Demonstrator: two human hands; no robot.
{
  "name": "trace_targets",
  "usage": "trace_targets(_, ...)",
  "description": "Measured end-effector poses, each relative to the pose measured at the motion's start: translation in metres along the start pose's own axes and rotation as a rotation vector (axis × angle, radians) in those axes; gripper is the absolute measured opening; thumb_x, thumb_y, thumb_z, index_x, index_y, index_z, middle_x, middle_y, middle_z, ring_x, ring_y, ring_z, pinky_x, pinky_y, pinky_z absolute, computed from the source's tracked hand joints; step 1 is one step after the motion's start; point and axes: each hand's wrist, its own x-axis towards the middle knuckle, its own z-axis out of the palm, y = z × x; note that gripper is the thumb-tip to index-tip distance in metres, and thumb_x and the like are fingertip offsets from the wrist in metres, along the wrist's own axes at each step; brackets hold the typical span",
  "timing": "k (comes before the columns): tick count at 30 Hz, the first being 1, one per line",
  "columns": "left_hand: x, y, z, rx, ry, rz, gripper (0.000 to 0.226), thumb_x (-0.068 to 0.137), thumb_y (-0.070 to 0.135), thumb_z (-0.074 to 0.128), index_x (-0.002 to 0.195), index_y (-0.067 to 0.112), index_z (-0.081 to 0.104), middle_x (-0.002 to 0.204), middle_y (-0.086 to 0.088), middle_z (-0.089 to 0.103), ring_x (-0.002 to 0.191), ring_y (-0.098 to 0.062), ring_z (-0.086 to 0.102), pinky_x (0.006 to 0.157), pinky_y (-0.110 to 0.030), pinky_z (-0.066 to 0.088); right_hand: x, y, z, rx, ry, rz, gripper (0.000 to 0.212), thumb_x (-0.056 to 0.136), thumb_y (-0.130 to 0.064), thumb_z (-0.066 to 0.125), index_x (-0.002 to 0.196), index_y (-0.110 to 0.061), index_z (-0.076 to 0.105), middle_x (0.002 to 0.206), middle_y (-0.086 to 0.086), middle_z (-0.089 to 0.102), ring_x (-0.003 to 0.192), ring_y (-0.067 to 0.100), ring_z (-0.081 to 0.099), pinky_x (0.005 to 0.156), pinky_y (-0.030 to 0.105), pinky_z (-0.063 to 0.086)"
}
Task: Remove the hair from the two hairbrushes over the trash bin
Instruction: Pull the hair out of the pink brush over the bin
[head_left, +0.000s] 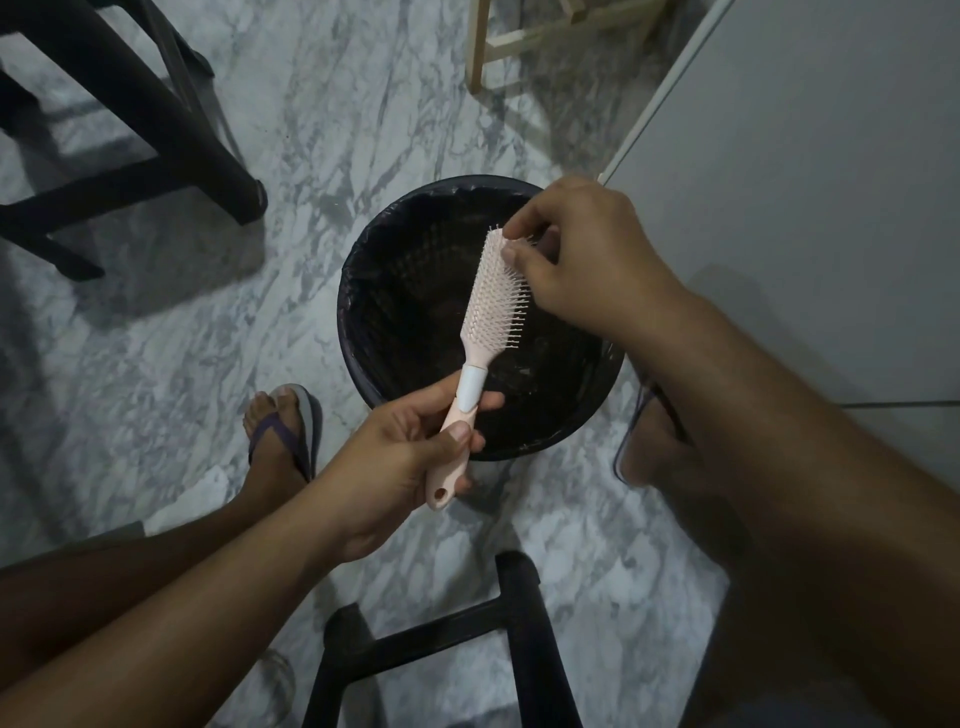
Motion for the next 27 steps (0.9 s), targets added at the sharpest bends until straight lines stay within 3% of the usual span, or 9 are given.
trace_targets(3, -0.002, -0.002, 0.000, 0.034, 0.006, 0.011, 0.050, 0.100, -0.004, 0.048, 0.139, 0.025, 0.058, 0.128, 0.002, 0.070, 0.090, -0.017, 0.053, 0.069, -0.033, 0.051, 0.001, 0.003, -0.002, -0.016, -0.038, 0.002, 0.026, 0.088, -0.033, 0.073, 0.109, -0.019, 0.072, 0.096, -0.007, 0.060, 0.080, 0.003, 0.052, 0.074, 0.016, 0.039)
trace_targets(6, -0.002, -0.003, -0.001, 0.046, 0.001, 0.010, 0.051, 0.100, -0.004, 0.048, 0.140, 0.026, 0.058, 0.129, 0.003, 0.069, 0.090, -0.016, 0.054, 0.068, -0.031, 0.052, 0.002, 0.002, 0.000, 0.043, -0.019, 0.007, 0.018, 0.089, -0.028, 0.073, 0.102, -0.016, 0.076, 0.092, -0.007, 0.068, 0.075, 0.001, 0.054, 0.066, 0.009, 0.040)
trace_targets(9, -0.001, 0.000, -0.003, 0.019, -0.031, 0.007, 0.048, 0.099, -0.003, 0.048, 0.138, 0.023, 0.059, 0.127, 0.001, 0.069, 0.089, -0.015, 0.057, 0.066, -0.030, 0.053, 0.004, 0.003, 0.002, 0.100, 0.120, 0.015, 0.011, 0.093, -0.018, 0.066, 0.096, -0.013, 0.076, 0.088, -0.002, 0.073, 0.079, 0.007, 0.065, 0.076, 0.020, 0.052)
trace_targets(12, 0.000, 0.002, -0.003, 0.016, -0.039, 0.012, 0.046, 0.099, -0.003, 0.049, 0.137, 0.021, 0.060, 0.127, -0.003, 0.070, 0.090, -0.015, 0.058, 0.064, -0.030, 0.054, 0.006, 0.006, -0.004, 0.214, 0.254, 0.047, 0.013, 0.097, -0.018, 0.059, 0.099, -0.013, 0.071, 0.080, -0.007, 0.072, 0.076, 0.006, 0.067, 0.076, 0.027, 0.055)
trace_targets(15, 0.002, 0.003, -0.003, 0.021, -0.008, 0.032, 0.047, 0.099, -0.003, 0.048, 0.136, 0.023, 0.061, 0.128, -0.003, 0.069, 0.092, -0.019, 0.055, 0.064, -0.031, 0.052, 0.001, -0.001, -0.007, 0.131, 0.060, -0.083, 0.015, 0.089, -0.037, 0.067, 0.097, -0.025, 0.072, 0.085, -0.012, 0.069, 0.076, 0.002, 0.063, 0.072, 0.028, 0.054)
trace_targets(18, 0.003, 0.005, -0.004, 0.016, 0.015, 0.037, 0.047, 0.100, -0.003, 0.048, 0.132, 0.028, 0.064, 0.128, -0.003, 0.069, 0.093, -0.021, 0.053, 0.064, -0.032, 0.051, -0.009, -0.009, 0.002, 0.006, -0.157, -0.158, 0.031, 0.075, -0.056, 0.076, 0.097, -0.033, 0.071, 0.095, -0.013, 0.058, 0.083, 0.002, 0.054, 0.074, 0.027, 0.049)
trace_targets(21, 0.001, 0.003, -0.005, 0.051, 0.032, 0.049, 0.048, 0.100, -0.002, 0.048, 0.132, 0.030, 0.063, 0.129, 0.000, 0.068, 0.093, -0.019, 0.053, 0.066, -0.031, 0.051, -0.008, -0.008, 0.004, 0.014, -0.148, -0.147, 0.034, 0.073, -0.057, 0.078, 0.099, -0.037, 0.072, 0.099, -0.012, 0.057, 0.089, 0.003, 0.055, 0.079, 0.031, 0.052)
trace_targets(27, 0.004, 0.010, -0.005, 0.052, 0.047, 0.087, 0.048, 0.100, -0.001, 0.048, 0.138, 0.025, 0.059, 0.127, -0.001, 0.068, 0.089, -0.015, 0.055, 0.064, -0.031, 0.048, -0.005, -0.011, 0.017, 0.078, -0.008, -0.139, 0.011, 0.090, -0.032, 0.068, 0.093, -0.024, 0.075, 0.094, -0.006, 0.063, 0.085, 0.006, 0.056, 0.078, 0.026, 0.048)
